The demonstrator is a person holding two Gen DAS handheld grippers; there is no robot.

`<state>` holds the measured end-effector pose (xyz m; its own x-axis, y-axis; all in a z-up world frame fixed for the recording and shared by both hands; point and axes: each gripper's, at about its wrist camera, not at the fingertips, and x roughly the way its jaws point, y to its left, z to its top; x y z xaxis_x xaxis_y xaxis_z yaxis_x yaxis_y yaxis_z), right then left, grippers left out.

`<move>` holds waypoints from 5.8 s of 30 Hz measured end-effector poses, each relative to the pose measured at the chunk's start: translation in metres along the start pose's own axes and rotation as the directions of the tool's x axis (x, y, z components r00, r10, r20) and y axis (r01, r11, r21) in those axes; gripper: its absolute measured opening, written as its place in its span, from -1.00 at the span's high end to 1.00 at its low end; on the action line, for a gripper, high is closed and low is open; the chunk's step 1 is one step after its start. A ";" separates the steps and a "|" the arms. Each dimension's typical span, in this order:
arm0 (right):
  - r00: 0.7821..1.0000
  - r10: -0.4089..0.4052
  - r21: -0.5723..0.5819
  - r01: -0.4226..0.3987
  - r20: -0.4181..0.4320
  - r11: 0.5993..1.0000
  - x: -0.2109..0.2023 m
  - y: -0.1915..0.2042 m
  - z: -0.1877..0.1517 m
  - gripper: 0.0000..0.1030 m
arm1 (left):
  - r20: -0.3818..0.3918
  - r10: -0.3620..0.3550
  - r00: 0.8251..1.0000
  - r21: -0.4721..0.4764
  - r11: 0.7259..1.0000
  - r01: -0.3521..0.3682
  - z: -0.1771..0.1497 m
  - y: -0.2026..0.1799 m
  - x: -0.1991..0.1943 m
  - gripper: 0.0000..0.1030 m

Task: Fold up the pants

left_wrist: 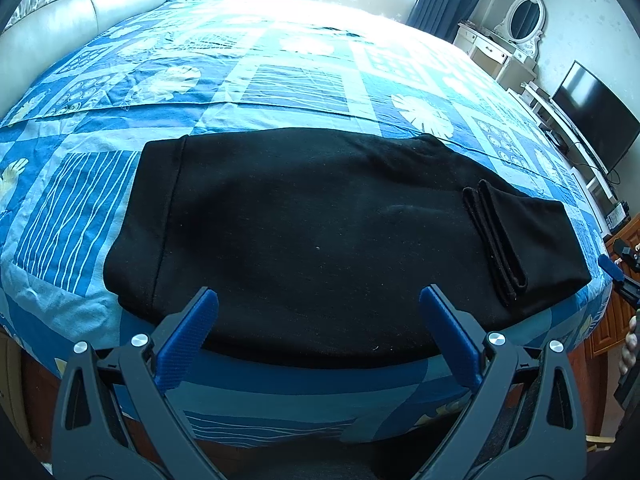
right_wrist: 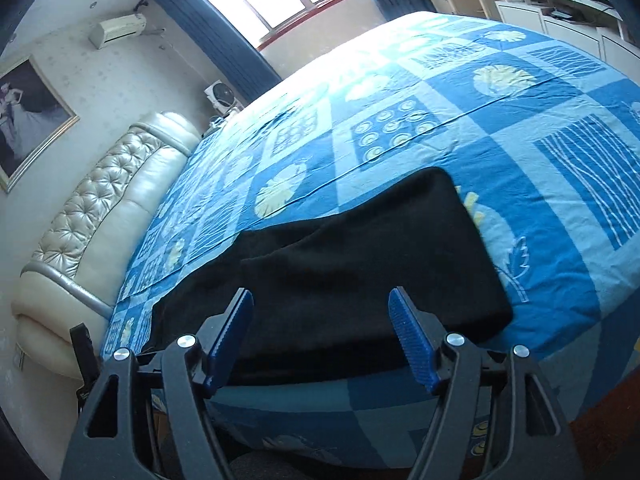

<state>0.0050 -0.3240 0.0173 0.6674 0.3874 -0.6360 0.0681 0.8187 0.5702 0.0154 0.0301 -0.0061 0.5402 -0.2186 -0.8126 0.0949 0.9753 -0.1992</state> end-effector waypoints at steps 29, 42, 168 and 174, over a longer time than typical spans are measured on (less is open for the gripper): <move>0.992 0.045 -0.035 -0.049 -0.114 0.998 0.098 0.065 -0.056 -0.67 | -0.050 -0.257 0.965 -0.379 0.899 0.220 0.015 0.176 0.021 -0.95; 0.996 0.025 -0.023 -0.027 -0.085 0.999 0.093 0.058 -0.060 -0.68 | 0.025 -0.525 0.851 -0.529 0.715 0.457 0.027 0.181 0.049 -0.95; 0.976 0.151 0.305 -0.098 -0.155 0.947 0.054 -0.106 0.055 -0.65 | -0.121 -0.347 0.930 -0.073 0.937 0.341 0.014 -0.063 0.067 -0.76; 0.954 0.104 0.197 -0.049 -0.280 0.979 0.072 -0.088 0.051 0.06 | -0.124 -0.376 0.918 -0.121 0.924 0.362 0.009 -0.058 0.071 -0.76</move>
<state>0.0849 -0.3892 -0.0524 0.4364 0.5737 -0.6931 0.1799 0.6991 0.6920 0.0559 -0.0420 -0.0467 0.3569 -0.5708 -0.7394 0.1821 0.8189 -0.5443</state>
